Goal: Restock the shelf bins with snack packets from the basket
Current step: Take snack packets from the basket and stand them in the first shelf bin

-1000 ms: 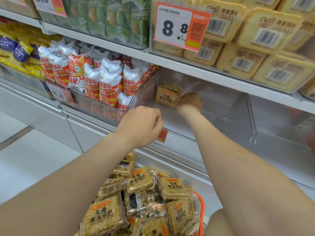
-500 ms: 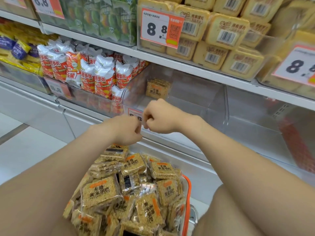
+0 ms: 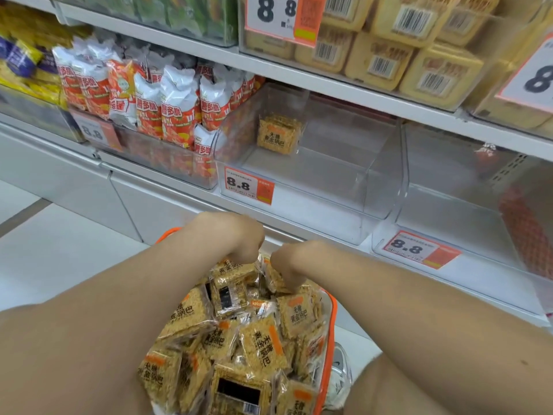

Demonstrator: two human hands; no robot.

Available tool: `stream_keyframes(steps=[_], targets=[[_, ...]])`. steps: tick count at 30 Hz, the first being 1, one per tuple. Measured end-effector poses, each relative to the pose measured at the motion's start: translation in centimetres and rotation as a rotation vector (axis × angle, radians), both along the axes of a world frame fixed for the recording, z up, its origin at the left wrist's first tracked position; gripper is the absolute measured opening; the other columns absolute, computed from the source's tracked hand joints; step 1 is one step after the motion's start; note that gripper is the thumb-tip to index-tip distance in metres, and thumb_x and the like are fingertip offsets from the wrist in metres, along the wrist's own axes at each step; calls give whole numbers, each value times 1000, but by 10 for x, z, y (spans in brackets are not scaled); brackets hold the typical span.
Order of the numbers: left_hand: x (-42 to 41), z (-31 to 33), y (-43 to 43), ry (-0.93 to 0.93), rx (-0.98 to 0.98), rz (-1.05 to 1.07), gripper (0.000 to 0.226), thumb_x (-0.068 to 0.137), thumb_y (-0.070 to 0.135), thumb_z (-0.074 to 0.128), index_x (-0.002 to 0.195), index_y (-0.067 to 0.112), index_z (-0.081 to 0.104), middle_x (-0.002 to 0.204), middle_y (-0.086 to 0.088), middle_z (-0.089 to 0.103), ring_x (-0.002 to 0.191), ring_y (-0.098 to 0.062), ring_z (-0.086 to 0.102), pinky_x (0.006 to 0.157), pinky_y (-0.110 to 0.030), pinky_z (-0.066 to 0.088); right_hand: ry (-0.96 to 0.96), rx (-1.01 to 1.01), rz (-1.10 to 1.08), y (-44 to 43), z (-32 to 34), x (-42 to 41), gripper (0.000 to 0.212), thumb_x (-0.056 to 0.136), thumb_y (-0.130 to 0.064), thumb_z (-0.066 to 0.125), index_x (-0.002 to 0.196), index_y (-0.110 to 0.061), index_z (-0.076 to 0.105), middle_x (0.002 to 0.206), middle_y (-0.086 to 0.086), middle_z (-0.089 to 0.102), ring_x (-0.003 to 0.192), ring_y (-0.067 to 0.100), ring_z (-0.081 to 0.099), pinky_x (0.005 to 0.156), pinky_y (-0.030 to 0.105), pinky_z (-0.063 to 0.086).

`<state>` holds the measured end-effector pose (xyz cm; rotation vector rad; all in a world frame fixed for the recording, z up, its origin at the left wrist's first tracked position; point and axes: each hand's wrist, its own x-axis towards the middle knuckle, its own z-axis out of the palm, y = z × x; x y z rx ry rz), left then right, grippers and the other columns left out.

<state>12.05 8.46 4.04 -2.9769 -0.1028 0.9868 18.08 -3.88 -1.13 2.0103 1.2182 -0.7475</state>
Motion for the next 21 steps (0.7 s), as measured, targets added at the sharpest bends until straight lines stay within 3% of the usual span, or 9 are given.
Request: stream_keyframes(steps=[2,6,10,14,16,19,21], targets=[[4,-1,1,-3,-9,1,33,103,24,48,130,19,65,130,-8,66,102,-27,66,81,-38,54,0,-52,26,-2,-7,3,25,101,-23,65,83,-12,50,90,-1,54,70,13,51,60,24,48],[8,0,4,-17,-61,36,33,102,17,47,128,14,66,129,-10,67,87,-24,58,76,-34,49,47,-1,11,-4,-3,10,25,93,-27,75,104,-12,58,94,-1,60,75,15,56,61,28,48],[7,13,7,-74,-85,100,37,100,10,44,130,11,66,130,-14,66,95,-26,57,84,-36,50,62,99,-40,4,14,13,27,84,-34,76,85,-14,59,81,0,57,65,18,52,56,30,47],[2,29,11,-93,-72,155,28,96,-3,42,113,10,60,111,-13,59,89,-26,46,62,-25,41,93,154,-76,11,48,9,44,81,-55,78,88,-16,61,85,-1,61,69,18,57,57,32,49],[-3,37,14,-114,-108,225,31,97,-4,42,115,14,59,108,-10,52,88,-26,47,59,-26,40,117,276,-96,11,66,9,50,77,-61,80,79,-15,59,77,-2,60,64,19,56,56,34,49],[-7,44,20,-192,-266,403,29,99,2,43,120,4,62,114,-15,65,78,-26,64,59,-27,54,109,544,-85,11,89,8,55,65,-62,82,65,-12,59,57,-1,53,52,20,51,47,35,46],[-10,50,21,-250,-460,595,23,102,8,45,113,1,63,105,-19,69,74,-31,75,63,-40,65,69,714,-95,12,102,7,58,59,-65,78,64,-11,59,53,-3,52,49,18,50,43,32,41]])
